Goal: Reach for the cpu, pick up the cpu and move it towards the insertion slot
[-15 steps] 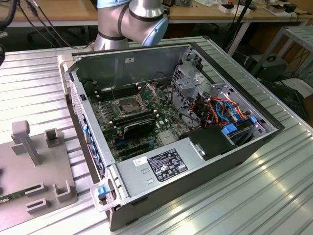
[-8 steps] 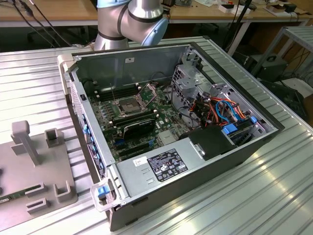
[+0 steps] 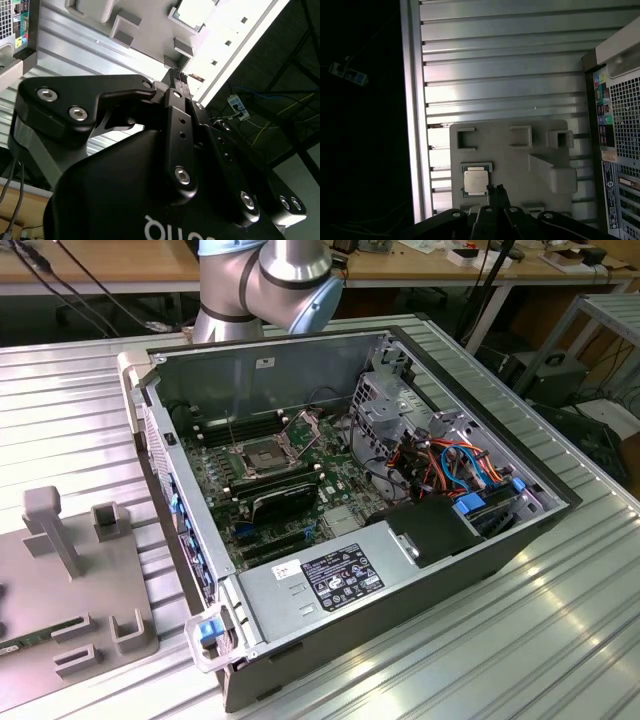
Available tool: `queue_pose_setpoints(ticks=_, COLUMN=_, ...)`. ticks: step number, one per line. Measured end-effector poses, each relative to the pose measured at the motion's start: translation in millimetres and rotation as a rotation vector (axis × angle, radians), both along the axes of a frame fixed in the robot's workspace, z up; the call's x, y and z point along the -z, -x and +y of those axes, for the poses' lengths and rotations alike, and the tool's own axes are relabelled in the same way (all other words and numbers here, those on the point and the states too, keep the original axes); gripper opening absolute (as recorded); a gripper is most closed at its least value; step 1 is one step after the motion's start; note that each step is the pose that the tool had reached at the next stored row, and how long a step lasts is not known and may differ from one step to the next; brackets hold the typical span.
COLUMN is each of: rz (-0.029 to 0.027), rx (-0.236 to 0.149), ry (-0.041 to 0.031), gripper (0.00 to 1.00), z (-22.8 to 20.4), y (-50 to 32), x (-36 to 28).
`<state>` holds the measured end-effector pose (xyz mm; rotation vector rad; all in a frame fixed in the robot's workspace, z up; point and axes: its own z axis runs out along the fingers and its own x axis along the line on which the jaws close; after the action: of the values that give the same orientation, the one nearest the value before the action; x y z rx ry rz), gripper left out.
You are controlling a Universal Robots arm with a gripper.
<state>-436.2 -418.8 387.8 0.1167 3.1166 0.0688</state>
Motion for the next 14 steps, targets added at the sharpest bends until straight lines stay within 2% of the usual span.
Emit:
queue_pose_setpoints(ticks=6, rz=-0.0001, rx=0.0, ry=-0.0001, gripper=0.11, z=-2.7, y=28.1, x=1.0)
queue_pose_setpoints(ticks=8, rz=0.0001, rx=0.0, ry=-0.0001, gripper=0.11, z=-2.8, y=30.9, x=1.1)
queue_pose_setpoints(ticks=14, rz=0.0001, rx=0.0, ry=-0.0001, gripper=0.11, z=-2.8, y=31.5, x=1.1)
